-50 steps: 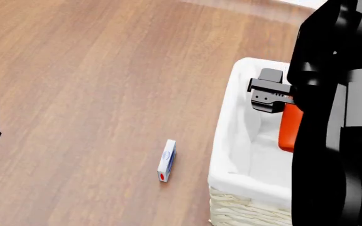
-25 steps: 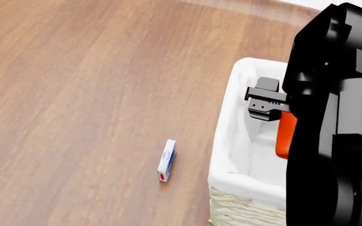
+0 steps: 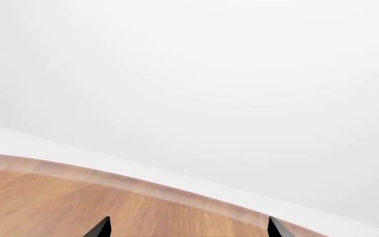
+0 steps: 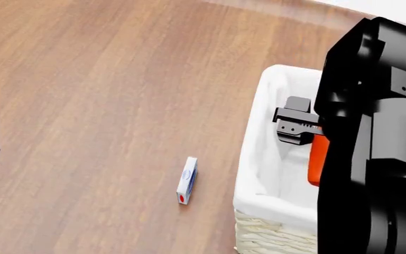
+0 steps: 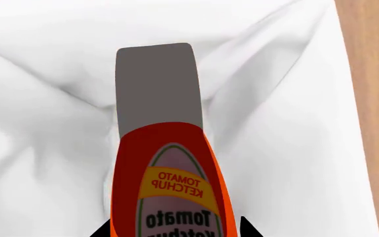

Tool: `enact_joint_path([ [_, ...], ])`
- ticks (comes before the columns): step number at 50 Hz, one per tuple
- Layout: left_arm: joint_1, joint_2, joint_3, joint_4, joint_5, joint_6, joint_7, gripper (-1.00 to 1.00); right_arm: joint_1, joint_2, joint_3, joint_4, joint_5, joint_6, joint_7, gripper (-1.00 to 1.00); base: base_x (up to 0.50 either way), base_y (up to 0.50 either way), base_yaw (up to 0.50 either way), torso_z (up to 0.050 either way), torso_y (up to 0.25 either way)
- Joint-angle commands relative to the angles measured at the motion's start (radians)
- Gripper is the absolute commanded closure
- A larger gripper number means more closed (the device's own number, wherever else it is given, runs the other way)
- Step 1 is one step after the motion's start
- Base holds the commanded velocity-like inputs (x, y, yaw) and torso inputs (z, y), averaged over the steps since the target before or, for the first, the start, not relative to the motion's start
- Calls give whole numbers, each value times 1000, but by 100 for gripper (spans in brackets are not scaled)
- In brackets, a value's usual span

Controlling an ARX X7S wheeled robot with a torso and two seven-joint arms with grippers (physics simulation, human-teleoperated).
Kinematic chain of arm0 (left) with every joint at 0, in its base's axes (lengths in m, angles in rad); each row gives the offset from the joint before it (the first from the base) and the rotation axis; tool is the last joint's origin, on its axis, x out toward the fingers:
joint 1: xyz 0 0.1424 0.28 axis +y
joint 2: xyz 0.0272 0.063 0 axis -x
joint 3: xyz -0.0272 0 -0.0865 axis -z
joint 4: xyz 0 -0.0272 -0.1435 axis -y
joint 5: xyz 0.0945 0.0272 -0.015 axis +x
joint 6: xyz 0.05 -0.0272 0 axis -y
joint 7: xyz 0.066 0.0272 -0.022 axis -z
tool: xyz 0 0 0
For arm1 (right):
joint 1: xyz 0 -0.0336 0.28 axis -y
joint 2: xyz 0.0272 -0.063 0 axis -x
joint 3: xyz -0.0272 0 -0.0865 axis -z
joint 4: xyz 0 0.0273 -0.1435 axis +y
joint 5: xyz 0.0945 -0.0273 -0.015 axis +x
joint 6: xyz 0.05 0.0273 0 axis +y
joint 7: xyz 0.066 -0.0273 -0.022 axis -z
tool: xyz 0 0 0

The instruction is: Pick up the ketchup, and put it in the basket.

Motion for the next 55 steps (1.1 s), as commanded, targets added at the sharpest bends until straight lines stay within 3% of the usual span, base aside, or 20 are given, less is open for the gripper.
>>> enact_joint_path([
  [1,0,0,2,0,-2,-2,-1,-100,-11,1,-17,-1,-2,-6,-19,100,0,0,0,0,0],
  [55,1,-2,1,-7,-7,-1,-3,-100,-73,-4,-54,-1,-2,-42,-55,100,0,0,0,0,0],
])
